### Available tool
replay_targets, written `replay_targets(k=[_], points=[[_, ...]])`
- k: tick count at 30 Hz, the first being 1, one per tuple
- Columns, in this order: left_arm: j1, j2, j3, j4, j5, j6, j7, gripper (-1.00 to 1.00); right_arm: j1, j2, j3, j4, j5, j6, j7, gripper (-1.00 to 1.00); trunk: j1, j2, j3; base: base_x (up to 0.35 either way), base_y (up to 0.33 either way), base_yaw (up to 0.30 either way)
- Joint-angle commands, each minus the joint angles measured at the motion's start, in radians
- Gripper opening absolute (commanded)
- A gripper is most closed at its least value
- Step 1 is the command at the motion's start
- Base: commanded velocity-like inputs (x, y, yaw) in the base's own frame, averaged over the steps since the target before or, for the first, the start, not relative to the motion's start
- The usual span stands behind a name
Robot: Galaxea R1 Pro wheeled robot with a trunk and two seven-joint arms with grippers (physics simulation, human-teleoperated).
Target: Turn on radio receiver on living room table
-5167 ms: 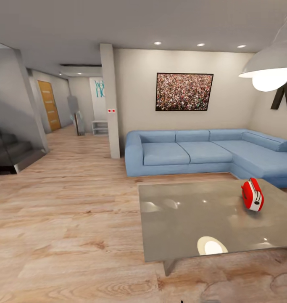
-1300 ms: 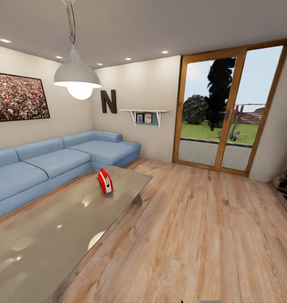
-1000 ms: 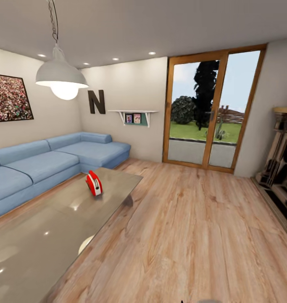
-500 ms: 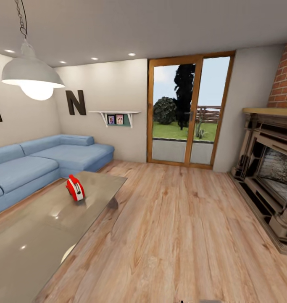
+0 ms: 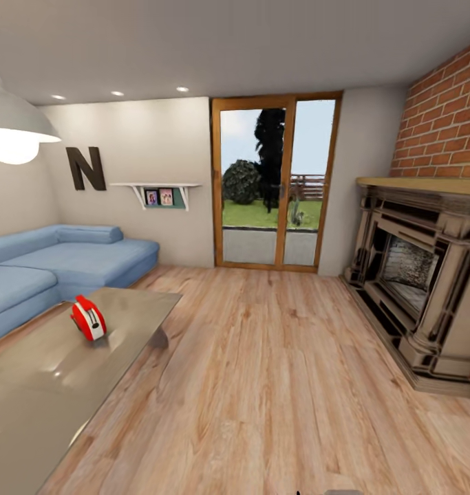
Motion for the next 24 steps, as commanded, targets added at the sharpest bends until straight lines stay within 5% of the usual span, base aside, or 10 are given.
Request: replay_targets(k=[1, 17, 24], points=[[0.0, 0.0, 0.0, 0.0, 0.0, 0.0, 0.0, 1.0, 0.0, 0.0, 0.0, 0.0, 0.0, 0.0, 0.0, 1.0, 0.0, 0.0, 0.0, 0.0, 0.0, -0.273], [0.0, 0.0, 0.0, 0.0, 0.0, 0.0, 0.0, 1.0, 0.0, 0.0, 0.0, 0.0, 0.0, 0.0, 0.0, 1.0, 0.0, 0.0, 0.007, 0.0, 0.0, -0.273], [0.0, -0.006, 0.0, 0.0, -0.003, 0.0, 0.0, 1.0, 0.0, 0.0, 0.0, 0.0, 0.0, 0.0, 0.0, 1.0, 0.0, 0.0, 0.007, 0.0, 0.0, -0.055]])
